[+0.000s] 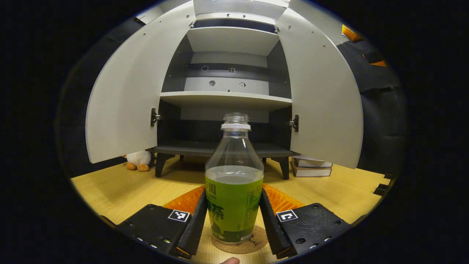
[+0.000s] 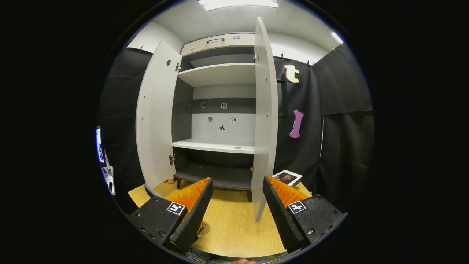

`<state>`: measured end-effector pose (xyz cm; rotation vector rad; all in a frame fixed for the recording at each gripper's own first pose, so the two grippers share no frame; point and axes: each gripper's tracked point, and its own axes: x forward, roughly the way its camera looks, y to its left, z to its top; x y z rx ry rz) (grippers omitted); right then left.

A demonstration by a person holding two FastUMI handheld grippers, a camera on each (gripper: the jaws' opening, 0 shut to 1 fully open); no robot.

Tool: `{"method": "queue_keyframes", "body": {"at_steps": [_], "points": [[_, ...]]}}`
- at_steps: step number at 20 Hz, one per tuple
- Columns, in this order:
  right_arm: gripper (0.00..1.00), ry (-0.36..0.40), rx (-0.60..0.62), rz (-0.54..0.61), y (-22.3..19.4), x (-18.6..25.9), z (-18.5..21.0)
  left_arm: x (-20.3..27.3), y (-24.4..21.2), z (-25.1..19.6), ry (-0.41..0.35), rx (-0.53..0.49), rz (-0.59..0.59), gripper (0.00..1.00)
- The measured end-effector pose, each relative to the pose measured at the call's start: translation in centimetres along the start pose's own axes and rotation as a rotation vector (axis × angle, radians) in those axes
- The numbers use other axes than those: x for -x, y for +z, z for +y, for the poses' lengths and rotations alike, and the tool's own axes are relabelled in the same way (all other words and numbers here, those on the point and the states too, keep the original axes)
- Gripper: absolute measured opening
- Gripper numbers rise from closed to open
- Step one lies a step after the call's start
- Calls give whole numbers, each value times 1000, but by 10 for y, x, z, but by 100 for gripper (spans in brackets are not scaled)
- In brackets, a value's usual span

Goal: Grasp the bottle in the cabinet with the left hand and place it on the coaster, then close the right door with the right hand and the left door with the left hand.

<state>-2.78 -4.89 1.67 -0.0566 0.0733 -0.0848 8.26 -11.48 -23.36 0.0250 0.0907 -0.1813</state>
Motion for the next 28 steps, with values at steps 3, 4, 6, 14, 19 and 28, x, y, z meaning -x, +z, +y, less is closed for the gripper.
{"method": "queue_keyframes", "body": {"at_steps": [3, 4, 6, 14, 19, 28], "points": [[84, 4, -3, 6, -2, 0, 2, 0, 0, 0, -1, -3, -3, 70], [84, 5, -5, 9, -3, 0, 2, 1, 0, 0, -4, -1, 0, 70], [84, 4, -7, 10, -3, -1, 1, 0, 0, -2, -12, 3, 11, 79], [84, 27, -9, 18, -8, -6, 10, 12, 28, -2, -50, -48, -28, 96], [84, 49, -12, 6, -7, -9, 19, 27, 65, 7, -53, 24, -47, 96], [84, 89, -46, -41, -11, -8, 34, 76, 164, 10, -90, 41, -68, 94]]}}
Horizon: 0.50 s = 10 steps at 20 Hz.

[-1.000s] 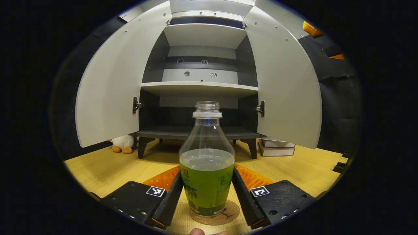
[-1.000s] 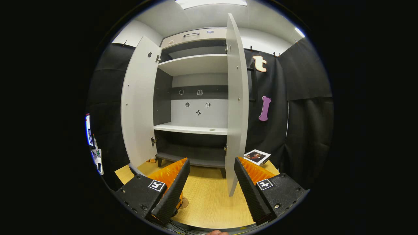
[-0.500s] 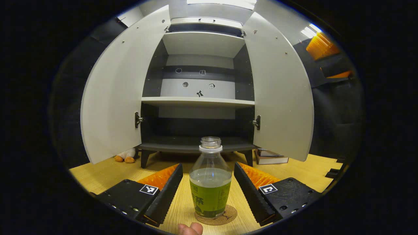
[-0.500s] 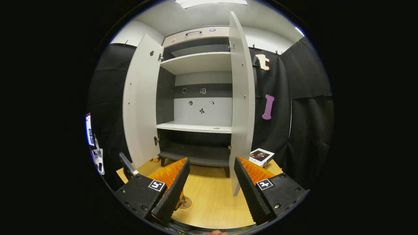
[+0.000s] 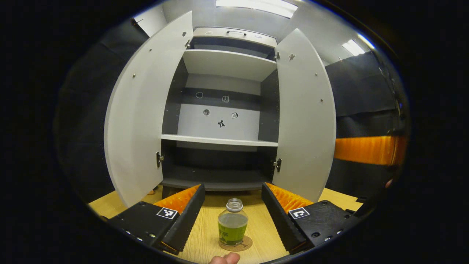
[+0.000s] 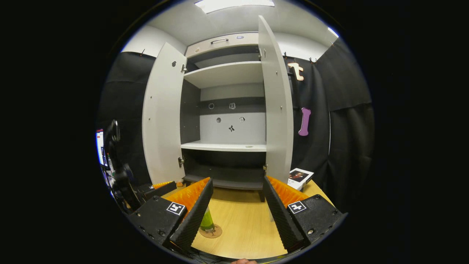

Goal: Grasp the bottle in the cabinet with the left hand and place it on the coaster, then close the right door with the right hand and the left door with the left hand.

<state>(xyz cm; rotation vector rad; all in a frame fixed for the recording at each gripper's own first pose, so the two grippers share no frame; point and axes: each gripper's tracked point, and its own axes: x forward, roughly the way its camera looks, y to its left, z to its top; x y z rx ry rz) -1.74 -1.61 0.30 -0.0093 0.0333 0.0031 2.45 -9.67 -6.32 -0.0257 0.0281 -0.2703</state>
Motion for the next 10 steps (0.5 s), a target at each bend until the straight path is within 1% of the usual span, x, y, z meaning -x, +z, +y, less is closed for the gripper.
{"method": "queue_keyframes", "body": {"at_steps": [2, 3, 5, 9, 10], "points": [[84, 16, -27, -19, 4, 2, 1, 9, 21, 3, 23, -5, -11, 94], [84, 25, -40, -35, 8, 3, 2, 13, 30, 3, 22, -5, -13, 94], [84, 49, -61, -47, 7, 6, 3, 21, 45, -1, -7, 5, -13, 94], [84, 58, -66, -115, 24, 15, 0, 29, 62, 2, 6, 14, -17, 94], [84, 56, -64, -134, 29, 17, -3, 31, 65, 4, 13, 12, -27, 98]]}}
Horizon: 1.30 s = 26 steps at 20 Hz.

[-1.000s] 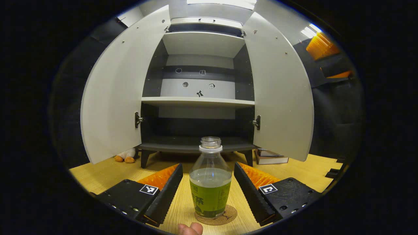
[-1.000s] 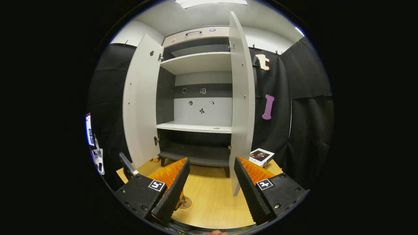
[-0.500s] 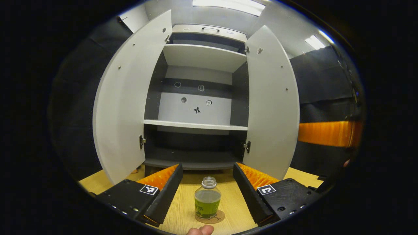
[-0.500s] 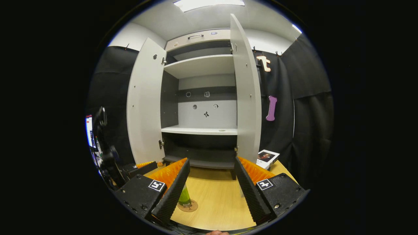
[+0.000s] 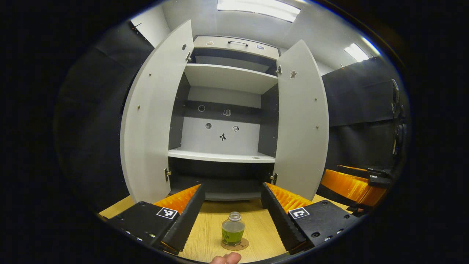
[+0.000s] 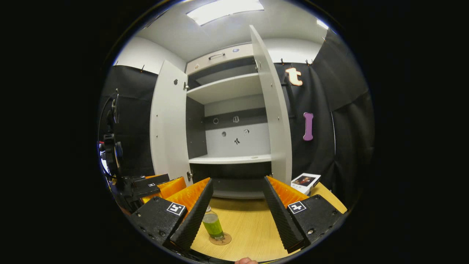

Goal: Grasp the bottle in the cabinet with the left hand and place it on the coaster, then close the right door with the right hand and the left door with the left hand.

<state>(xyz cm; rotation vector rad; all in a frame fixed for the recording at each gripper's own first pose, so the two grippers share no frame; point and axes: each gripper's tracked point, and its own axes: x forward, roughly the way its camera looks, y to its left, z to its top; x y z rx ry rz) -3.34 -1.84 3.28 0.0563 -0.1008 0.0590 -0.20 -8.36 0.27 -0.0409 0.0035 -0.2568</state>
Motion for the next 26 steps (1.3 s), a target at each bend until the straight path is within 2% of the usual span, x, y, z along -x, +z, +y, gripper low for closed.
{"method": "queue_keyframes", "body": {"at_steps": [1, 3, 4, 8, 12, 14, 17, 22, 25, 26], "points": [[84, 2, -5, -23, 10, 0, -3, 1, 3, 2, 6, -5, -10, 94], [84, -2, -18, -80, 38, -4, -19, -3, 6, 1, 24, -13, -16, 94], [84, -26, -15, -112, 55, -7, -37, -2, 6, 3, 31, -12, -19, 94], [83, -207, 13, -192, 118, -21, -127, 6, 1, 11, 58, -1, -20, 94], [83, -286, -99, -267, 170, -39, -185, 14, -8, 20, 83, 23, -7, 94], [82, -326, -118, -302, 188, -49, -205, 16, -8, 27, 103, 34, -9, 94], [82, -344, -108, -303, 196, -61, -214, 17, -8, 40, 145, 38, -20, 94], [82, -322, -53, -213, 176, -92, -198, 15, -16, 52, 164, 45, -10, 95], [82, -373, -17, -227, 176, -92, -196, 15, -20, 60, 177, 55, -6, 95], [82, -387, -4, -224, 175, -93, -194, 14, -21, 62, 181, 59, -7, 100]]}}
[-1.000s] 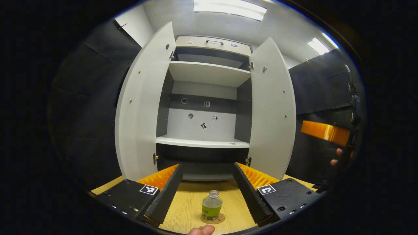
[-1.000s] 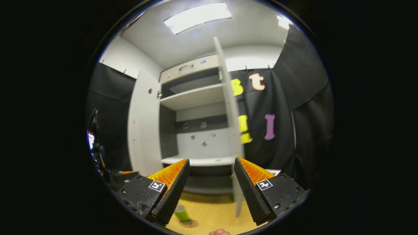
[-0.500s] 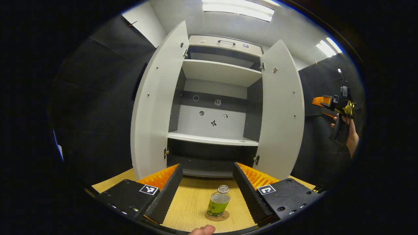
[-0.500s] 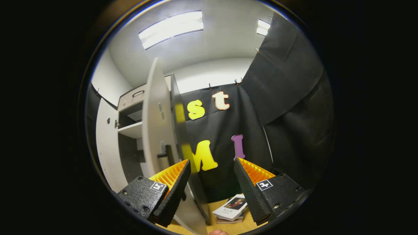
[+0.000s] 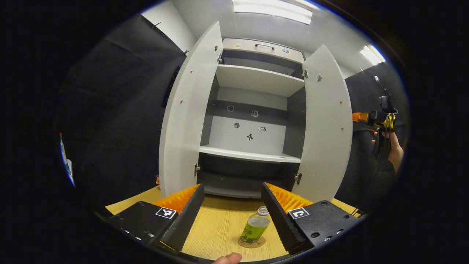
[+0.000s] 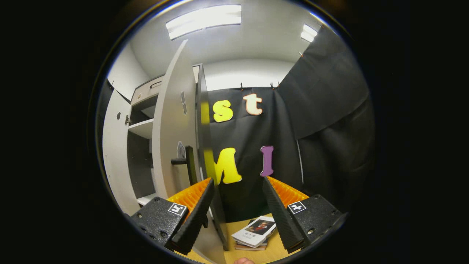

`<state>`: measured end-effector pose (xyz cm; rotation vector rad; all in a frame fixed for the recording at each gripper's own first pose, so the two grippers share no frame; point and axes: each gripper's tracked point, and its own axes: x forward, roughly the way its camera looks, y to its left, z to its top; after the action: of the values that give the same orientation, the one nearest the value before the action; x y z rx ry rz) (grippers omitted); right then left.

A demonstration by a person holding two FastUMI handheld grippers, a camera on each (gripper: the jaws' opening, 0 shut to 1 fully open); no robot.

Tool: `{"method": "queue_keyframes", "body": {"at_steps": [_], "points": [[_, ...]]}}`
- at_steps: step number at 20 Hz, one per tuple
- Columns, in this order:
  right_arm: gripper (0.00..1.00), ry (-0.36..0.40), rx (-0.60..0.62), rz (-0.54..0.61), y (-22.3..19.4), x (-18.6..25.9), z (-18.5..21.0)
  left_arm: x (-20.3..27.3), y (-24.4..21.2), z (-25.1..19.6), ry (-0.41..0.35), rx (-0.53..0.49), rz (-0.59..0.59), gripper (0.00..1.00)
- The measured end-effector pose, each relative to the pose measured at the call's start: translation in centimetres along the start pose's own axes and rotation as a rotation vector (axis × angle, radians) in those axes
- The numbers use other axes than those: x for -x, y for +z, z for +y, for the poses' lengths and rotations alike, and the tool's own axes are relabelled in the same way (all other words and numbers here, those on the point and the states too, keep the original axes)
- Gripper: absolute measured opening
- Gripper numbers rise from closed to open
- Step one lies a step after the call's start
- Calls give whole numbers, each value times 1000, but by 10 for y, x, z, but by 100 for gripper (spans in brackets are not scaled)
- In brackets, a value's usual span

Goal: Grasp the bottle in the cabinet with the left hand and place it on the coaster, then close the right door with the right hand and the left door with the left hand.

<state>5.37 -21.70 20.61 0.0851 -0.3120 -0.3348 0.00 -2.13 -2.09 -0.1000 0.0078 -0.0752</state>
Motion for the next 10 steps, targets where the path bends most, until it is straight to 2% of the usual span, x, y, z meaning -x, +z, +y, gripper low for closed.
{"method": "queue_keyframes", "body": {"at_steps": [1, 5, 8, 10], "points": [[82, -5, 11, -11, -1, 3, 3, -1, -3, 1, -1, 3, 6, 95], [82, -4, 88, -7, 1, 8, 18, -6, -4, 2, -4, 0, 11, 95], [82, 33, 106, 12, -1, 13, 39, -7, -5, 1, -11, 4, 15, 95], [82, 87, 90, 37, -5, 16, 60, -8, -4, 0, -15, 7, 14, 95]]}}
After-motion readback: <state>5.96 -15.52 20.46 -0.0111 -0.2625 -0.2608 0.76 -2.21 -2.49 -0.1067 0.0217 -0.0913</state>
